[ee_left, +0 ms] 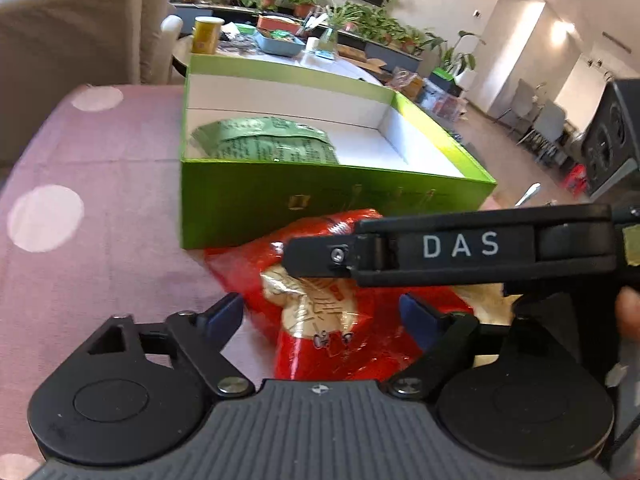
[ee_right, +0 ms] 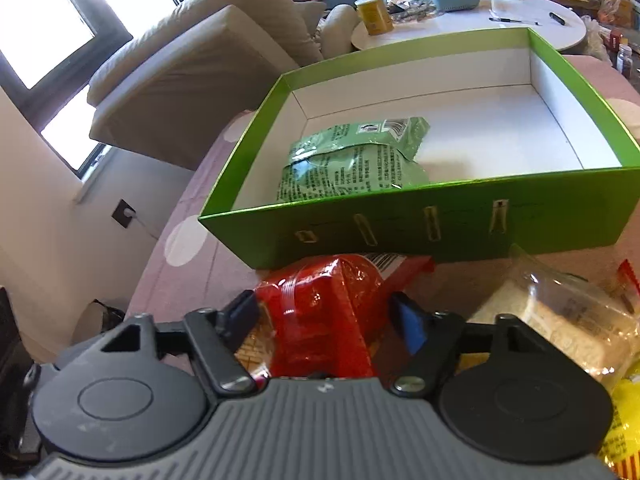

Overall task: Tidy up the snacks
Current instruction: 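Lower the left tool onto the red snack bag and grasp it, then carry the red snack bag with the left tool and drop it into the box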

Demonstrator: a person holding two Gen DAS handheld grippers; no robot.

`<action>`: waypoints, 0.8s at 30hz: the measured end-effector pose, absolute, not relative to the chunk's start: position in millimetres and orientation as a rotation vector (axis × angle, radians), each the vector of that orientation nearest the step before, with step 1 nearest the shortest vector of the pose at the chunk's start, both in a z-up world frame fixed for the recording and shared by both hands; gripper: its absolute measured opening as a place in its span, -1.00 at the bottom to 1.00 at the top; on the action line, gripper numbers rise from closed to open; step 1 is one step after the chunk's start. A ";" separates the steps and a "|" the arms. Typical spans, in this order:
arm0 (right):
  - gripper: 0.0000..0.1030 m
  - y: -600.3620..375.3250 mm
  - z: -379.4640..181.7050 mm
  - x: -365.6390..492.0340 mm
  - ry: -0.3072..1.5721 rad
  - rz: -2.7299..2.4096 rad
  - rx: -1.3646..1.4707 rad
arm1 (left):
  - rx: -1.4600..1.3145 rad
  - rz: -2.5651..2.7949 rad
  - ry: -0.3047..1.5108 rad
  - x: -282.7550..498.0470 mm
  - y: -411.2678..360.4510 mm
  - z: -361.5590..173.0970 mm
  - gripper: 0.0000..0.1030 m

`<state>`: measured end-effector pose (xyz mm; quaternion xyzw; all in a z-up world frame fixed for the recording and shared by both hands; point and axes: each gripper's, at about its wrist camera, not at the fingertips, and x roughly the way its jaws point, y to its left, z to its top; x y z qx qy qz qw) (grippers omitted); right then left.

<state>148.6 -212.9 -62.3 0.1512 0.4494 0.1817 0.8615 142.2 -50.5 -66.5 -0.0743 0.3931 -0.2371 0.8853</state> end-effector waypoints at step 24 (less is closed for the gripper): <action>0.19 -221.6 10.3 128.6 0.664 0.430 0.316 | -0.004 -0.484 0.529 117.3 -69.4 26.6 0.49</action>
